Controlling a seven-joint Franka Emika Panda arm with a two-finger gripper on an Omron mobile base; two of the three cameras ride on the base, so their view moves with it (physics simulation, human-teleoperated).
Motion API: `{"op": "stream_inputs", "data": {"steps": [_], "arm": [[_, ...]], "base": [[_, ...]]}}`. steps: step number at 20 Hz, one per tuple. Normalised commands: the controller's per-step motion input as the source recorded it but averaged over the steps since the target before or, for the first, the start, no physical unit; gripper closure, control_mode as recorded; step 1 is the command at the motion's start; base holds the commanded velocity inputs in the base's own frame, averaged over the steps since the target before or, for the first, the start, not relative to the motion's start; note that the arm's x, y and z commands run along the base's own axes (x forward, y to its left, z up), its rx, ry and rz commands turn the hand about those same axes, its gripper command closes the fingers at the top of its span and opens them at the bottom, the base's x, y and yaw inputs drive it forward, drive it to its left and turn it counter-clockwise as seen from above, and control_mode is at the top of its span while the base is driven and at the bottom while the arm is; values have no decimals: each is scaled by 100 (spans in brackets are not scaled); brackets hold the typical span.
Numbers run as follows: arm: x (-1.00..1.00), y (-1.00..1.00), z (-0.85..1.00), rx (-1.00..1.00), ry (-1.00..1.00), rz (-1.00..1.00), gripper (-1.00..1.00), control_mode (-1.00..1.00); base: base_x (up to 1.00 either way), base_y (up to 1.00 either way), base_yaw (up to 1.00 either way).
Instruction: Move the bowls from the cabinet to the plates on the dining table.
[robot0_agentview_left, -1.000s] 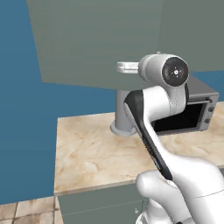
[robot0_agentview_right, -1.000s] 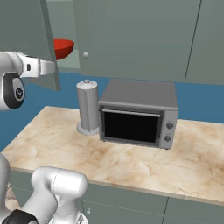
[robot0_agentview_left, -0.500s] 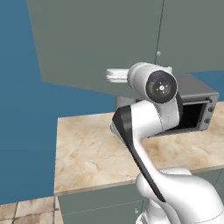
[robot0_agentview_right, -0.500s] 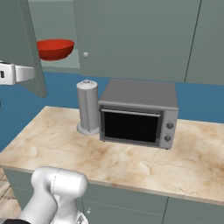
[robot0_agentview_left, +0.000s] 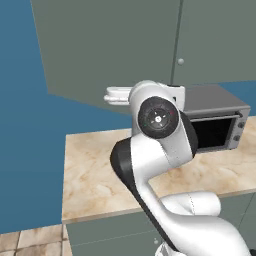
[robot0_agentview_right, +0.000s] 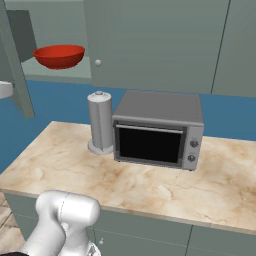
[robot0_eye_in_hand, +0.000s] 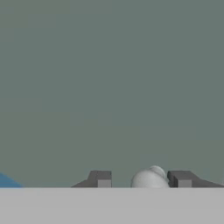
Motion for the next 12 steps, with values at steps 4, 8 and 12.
{"op": "stream_inputs", "data": {"steps": [4, 8, 12], "arm": [[-38, 66, 0, -1, 0, -6, 100, -100], [-34, 65, 0, -1, 0, -6, 100, -100], [-29, 63, 0, -1, 0, -5, 100, -100]], "base": [[0, 0, 0], [0, 0, 0], [0, 0, 0]]}}
